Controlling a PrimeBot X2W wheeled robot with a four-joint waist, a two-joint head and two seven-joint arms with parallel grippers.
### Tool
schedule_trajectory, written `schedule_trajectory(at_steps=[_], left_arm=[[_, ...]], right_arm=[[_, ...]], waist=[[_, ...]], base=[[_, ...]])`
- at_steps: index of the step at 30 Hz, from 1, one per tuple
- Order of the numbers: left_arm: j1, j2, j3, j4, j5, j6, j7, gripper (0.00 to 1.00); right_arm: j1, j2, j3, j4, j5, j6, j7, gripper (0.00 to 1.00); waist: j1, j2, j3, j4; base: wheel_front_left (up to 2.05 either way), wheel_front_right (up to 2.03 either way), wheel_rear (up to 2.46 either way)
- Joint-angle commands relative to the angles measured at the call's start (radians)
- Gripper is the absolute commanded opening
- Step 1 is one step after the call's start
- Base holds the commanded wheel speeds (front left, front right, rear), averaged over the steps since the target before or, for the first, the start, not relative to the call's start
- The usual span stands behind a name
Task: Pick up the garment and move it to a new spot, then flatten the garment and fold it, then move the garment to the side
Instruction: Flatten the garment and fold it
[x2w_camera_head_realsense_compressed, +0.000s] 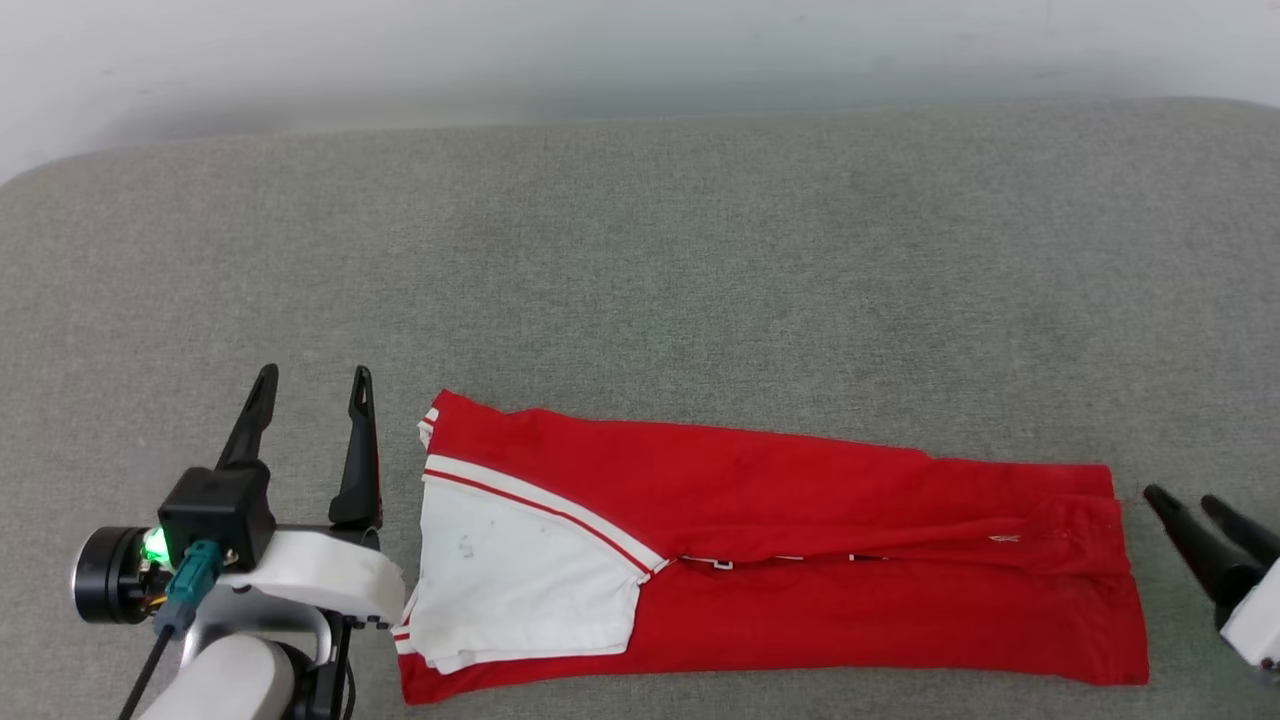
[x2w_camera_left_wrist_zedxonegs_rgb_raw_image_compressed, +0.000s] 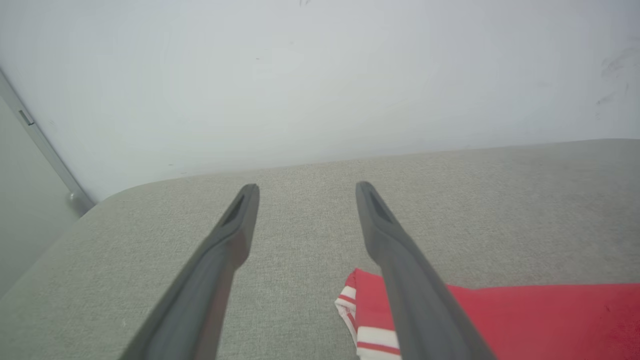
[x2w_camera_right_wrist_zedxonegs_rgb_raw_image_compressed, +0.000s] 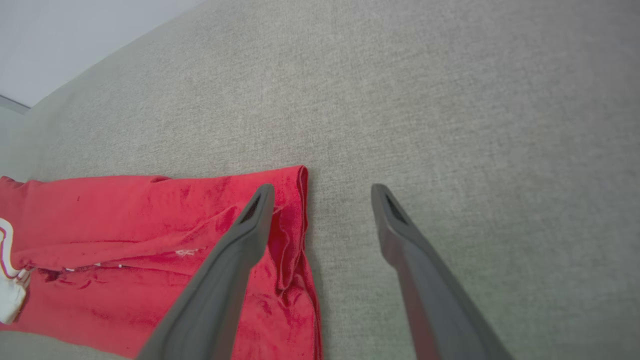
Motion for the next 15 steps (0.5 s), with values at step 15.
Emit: schedule_trajectory(at_steps=[15], left_arm=[[0.157, -0.261, 0.274, -0.010, 0.310, -0.157, -0.004, 1.00]], right_arm=[[0.000, 0.147, 0.177, 0.104, 0.189, 0.000, 0.147, 1.00]], waist=[[0.0000, 0.0000, 0.022, 0.037]], base=[[0.00, 0.00, 0.00]])
